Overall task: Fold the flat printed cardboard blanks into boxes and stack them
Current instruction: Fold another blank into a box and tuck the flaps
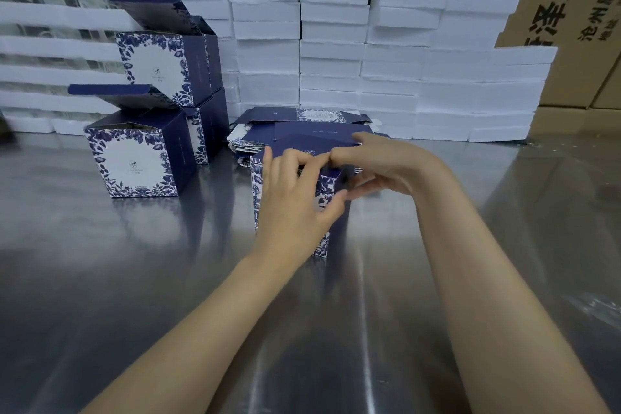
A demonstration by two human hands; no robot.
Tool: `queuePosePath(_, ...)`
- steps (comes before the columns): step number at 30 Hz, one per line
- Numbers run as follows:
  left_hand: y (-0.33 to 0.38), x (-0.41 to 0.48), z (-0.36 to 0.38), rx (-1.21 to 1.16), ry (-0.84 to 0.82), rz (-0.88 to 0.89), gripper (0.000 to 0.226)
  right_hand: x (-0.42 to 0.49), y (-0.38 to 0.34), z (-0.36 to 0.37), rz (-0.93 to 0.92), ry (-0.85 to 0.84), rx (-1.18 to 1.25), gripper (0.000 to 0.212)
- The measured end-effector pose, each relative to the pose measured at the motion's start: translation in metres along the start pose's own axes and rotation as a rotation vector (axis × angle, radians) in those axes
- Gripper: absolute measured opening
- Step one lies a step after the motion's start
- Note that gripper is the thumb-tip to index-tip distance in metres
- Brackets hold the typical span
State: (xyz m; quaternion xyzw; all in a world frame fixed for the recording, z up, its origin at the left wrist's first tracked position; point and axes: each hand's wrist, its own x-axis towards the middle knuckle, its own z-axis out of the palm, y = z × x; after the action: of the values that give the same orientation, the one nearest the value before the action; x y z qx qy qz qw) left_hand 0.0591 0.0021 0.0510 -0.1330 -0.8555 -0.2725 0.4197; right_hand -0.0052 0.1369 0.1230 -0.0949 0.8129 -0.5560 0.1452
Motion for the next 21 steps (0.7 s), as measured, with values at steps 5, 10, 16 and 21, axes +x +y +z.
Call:
queuePosePath(5, -0.001, 0.002, 0.0, -0.08, 0.035, 0.007, 0.029, 0.002, 0.002, -0.002, -0.033, 0.094, -0.013, 0.013)
queuePosePath(10, -0.013, 0.002, -0.005, -0.312, 0.037, -0.013, 0.018, -0.005, 0.001, -0.018, 0.003, 0.205, -0.155, 0.019)
queuePosePath(16, -0.037, 0.0, -0.01, -0.475, 0.114, -0.115, 0.023, -0.016, -0.003, -0.026, -0.065, 0.103, -0.369, 0.036)
queuePosePath(21, -0.057, 0.0, -0.003, -0.403, 0.252, -0.547, 0.063, -0.021, -0.008, -0.012, -0.09, -0.256, -0.32, 0.033)
